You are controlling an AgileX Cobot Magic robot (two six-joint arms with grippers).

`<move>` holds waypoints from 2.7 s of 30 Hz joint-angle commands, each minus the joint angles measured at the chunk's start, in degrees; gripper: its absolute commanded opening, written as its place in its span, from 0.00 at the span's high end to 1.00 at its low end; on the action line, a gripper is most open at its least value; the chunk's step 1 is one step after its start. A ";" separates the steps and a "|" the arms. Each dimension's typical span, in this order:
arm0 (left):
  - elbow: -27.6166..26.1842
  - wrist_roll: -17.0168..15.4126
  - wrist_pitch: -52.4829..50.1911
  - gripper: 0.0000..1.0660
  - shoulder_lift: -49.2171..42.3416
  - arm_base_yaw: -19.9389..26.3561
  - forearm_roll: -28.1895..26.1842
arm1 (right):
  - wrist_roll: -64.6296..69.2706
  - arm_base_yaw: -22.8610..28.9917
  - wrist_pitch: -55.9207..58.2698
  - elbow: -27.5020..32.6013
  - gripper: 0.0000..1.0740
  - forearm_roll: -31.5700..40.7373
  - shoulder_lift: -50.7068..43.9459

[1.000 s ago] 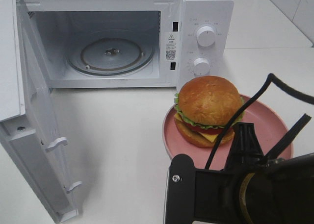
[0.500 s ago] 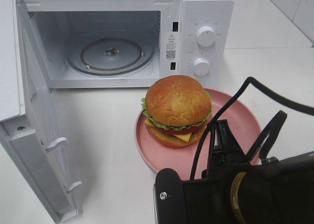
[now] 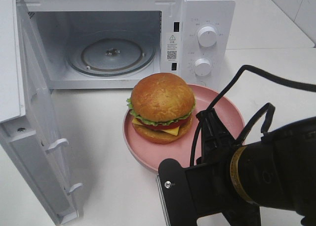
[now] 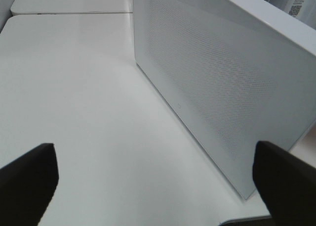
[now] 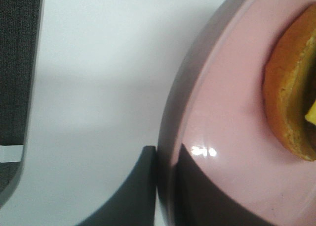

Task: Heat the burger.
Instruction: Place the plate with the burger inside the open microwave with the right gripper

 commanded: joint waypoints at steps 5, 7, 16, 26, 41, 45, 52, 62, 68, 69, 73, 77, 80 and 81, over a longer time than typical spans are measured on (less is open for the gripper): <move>0.17 -0.17 -0.86 0.06 -0.97 -0.23 -0.29 | -9.40 -4.81 -5.90 -0.34 0.99 0.00 -0.29; 0.17 -0.17 -0.86 0.06 -0.97 -0.23 -0.29 | -12.78 -5.96 -7.39 -0.34 0.99 1.49 -0.29; 0.17 -0.17 -0.86 0.06 -0.97 -0.23 -0.29 | -34.95 -11.80 -14.44 -0.40 0.99 14.50 -0.29; 0.17 -0.17 -0.86 0.06 -0.97 -0.23 -0.29 | -54.66 -17.42 -18.45 -2.75 0.99 28.65 -0.29; 0.17 -0.17 -0.86 0.06 -0.97 -0.23 -0.29 | -72.94 -20.86 -19.77 -5.10 0.99 41.77 0.34; 0.17 -0.17 -0.86 0.06 -0.97 -0.23 -0.29 | -72.88 -20.86 -19.65 -6.07 1.00 41.71 1.38; 0.17 -0.17 -0.86 0.06 -0.97 -0.23 -0.29 | -72.71 -20.86 -19.60 -8.54 1.00 41.77 4.30; 0.17 -0.17 -0.86 0.06 -0.97 -0.23 -0.29 | -72.19 -20.86 -19.02 -14.67 1.00 41.94 9.45; 0.17 -0.17 -0.86 0.06 -0.97 -0.23 -0.29 | -71.56 -20.86 -16.44 -20.23 1.00 43.49 13.52; 0.17 -0.17 -0.86 0.06 -0.97 -0.23 -0.29 | -71.62 -20.86 -16.39 -21.66 1.00 44.58 14.73; 0.17 -0.17 -0.86 0.06 -0.97 -0.23 -0.29 | -71.62 -20.91 -15.76 -23.43 1.00 45.03 16.44; 0.17 -0.17 -0.86 0.06 -0.97 -0.23 -0.29 | -72.48 -21.60 -13.46 -26.59 1.00 46.98 18.16; 0.17 -0.17 -0.86 0.06 -0.97 -0.23 -0.29 | -73.57 -22.35 -11.75 -28.88 1.00 47.78 19.71; 0.17 -0.17 -0.86 0.06 -0.97 -0.23 -0.29 | -73.57 -23.20 -11.46 -30.08 1.00 47.96 20.40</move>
